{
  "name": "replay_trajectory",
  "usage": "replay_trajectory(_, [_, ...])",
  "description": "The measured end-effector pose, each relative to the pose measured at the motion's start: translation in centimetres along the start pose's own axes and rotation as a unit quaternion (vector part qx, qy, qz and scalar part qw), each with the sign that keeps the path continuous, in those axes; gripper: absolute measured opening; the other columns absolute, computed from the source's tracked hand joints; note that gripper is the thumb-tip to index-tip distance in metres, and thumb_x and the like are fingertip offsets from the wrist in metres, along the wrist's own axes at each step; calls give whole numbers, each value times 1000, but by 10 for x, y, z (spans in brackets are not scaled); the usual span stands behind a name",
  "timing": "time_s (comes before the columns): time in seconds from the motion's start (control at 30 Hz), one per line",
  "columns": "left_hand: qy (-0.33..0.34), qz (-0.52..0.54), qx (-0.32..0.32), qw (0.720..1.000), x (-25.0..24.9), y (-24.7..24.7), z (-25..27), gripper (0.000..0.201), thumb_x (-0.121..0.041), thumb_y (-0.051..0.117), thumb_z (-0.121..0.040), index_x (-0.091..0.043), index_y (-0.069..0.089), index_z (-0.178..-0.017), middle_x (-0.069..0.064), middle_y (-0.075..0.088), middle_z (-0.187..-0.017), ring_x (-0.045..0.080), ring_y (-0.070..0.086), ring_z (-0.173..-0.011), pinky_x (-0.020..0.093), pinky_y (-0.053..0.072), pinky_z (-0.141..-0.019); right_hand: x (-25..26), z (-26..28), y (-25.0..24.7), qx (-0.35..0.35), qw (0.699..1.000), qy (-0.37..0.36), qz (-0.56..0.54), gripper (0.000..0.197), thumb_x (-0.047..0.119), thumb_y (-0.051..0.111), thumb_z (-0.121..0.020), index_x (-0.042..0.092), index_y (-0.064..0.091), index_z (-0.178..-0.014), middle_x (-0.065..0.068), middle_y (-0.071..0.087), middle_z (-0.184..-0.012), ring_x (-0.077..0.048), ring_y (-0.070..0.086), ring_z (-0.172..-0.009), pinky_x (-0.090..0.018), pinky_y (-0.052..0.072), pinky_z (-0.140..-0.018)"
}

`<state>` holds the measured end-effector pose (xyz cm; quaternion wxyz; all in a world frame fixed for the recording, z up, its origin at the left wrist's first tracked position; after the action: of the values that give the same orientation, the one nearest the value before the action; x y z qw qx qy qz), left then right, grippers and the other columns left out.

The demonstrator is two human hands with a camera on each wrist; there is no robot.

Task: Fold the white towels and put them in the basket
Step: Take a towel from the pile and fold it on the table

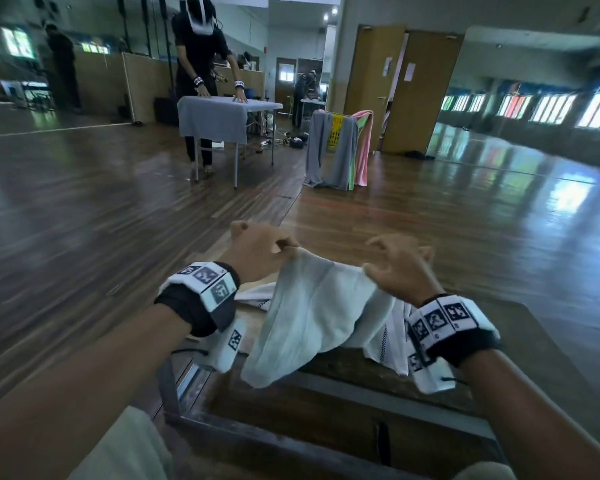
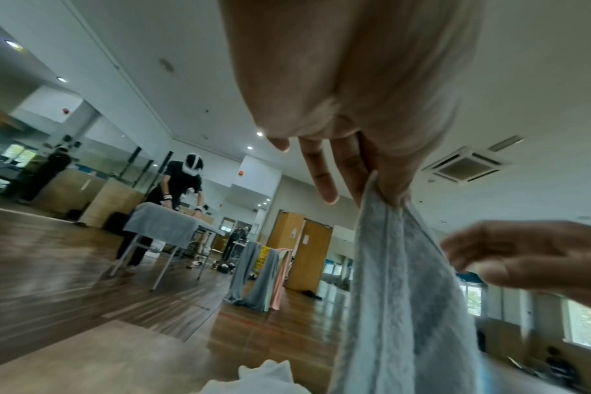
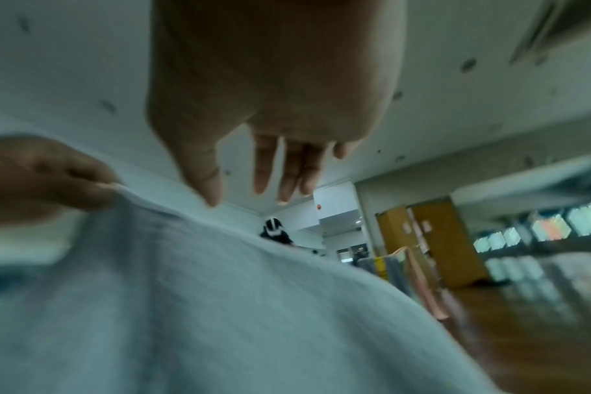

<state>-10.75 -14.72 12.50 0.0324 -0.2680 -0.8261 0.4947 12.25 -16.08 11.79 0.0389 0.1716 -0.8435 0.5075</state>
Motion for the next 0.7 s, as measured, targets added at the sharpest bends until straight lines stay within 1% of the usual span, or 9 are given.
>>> replay_trajectory(0.1, [29, 36, 12, 999, -26, 5, -10, 33, -57, 47, -83, -32, 68, -85, -17, 67, -78, 4, 57, -84, 38, 20, -82, 49, 3, 20, 77, 990, -57, -107, 39, 55, 63, -77, 37, 59, -112, 21, 55, -110, -2, 42, -110, -38, 27, -98])
replay_trajectory(0.2, [44, 52, -10, 998, -33, 0, -11, 35, -59, 49, -84, -30, 68, -88, -14, 68, -80, 5, 56, -85, 38, 20, -82, 60, -3, 17, 61, 984, -51, -161, 6, 44, 62, -82, 40, 59, -82, 24, 59, -86, 2, 51, -88, -43, 33, -98])
replay_trajectory(0.3, [32, 64, -20, 997, -33, -2, -4, 24, -45, 53, -89, -26, 68, -89, -13, 65, -81, 7, 53, -84, 30, 17, -79, 56, -3, 15, 65, 983, -28, -171, 18, 34, 60, -86, 36, 52, -71, 20, 60, -74, 10, 51, -75, -39, 29, -98])
replay_trajectory(0.33, [23, 75, -13, 997, -30, 3, -2, 24, -45, 54, -88, -24, 66, -87, -13, 63, -82, 9, 52, -85, 25, 19, -82, 56, -2, 12, 66, 982, -26, -176, 19, 31, 59, -87, 34, 51, -71, 18, 60, -74, 10, 50, -74, -38, 28, -98])
replay_trajectory(0.43, [6, 135, 12, 991, -22, 24, 10, 34, -55, 50, -79, -23, 60, -77, -9, 60, -78, 15, 55, -83, 37, 35, -91, 54, -2, 2, 43, 975, -2, -218, 21, 24, 59, -85, 32, 50, -69, 15, 59, -71, -2, 55, -73, -45, 36, -100])
replay_trajectory(0.5, [-13, 180, 24, 983, -18, 38, 18, 40, -55, 52, -80, -17, 63, -81, -4, 66, -82, 12, 58, -81, 27, 37, -95, 53, -2, -2, 44, 974, -2, -223, 17, 23, 61, -84, 32, 53, -72, 13, 60, -71, -4, 56, -73, -44, 37, -100])
replay_trajectory(0.57, [-29, 237, 22, 971, -15, 47, 21, 49, -61, 48, -76, -15, 64, -82, -1, 67, -81, 13, 62, -82, 40, 45, -88, 54, 0, -4, 69, 978, -20, -198, 7, 26, 63, -84, 31, 59, -81, 6, 64, -75, -7, 57, -75, -19, 25, -101])
replay_trajectory(0.6, [-31, 251, 21, 967, -17, 47, 21, 50, -63, 46, -74, -17, 65, -82, -2, 67, -80, 13, 63, -81, 46, 46, -85, 57, 2, -6, 83, 980, -35, -179, 3, 29, 64, -85, 30, 61, -85, 2, 64, -76, -10, 58, -76, -8, 22, -90])
replay_trajectory(0.7, [-21, 232, 20, 972, -27, 43, 13, 44, -65, 46, -75, -26, 66, -79, -8, 66, -76, 7, 61, -77, 52, 43, -84, 59, 4, -13, 88, 982, -65, -152, 4, 31, 63, -86, 27, 63, -87, -3, 62, -71, -16, 58, -75, -21, 26, -80])
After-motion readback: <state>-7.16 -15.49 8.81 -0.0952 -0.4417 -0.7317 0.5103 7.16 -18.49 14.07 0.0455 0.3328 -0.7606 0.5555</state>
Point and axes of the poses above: each hand's wrist, its own z-axis away from the middle knuckle, its own y-axis out of the palm, x = y × z, the point moved 9 cm from there along -z, towards the middle knuckle
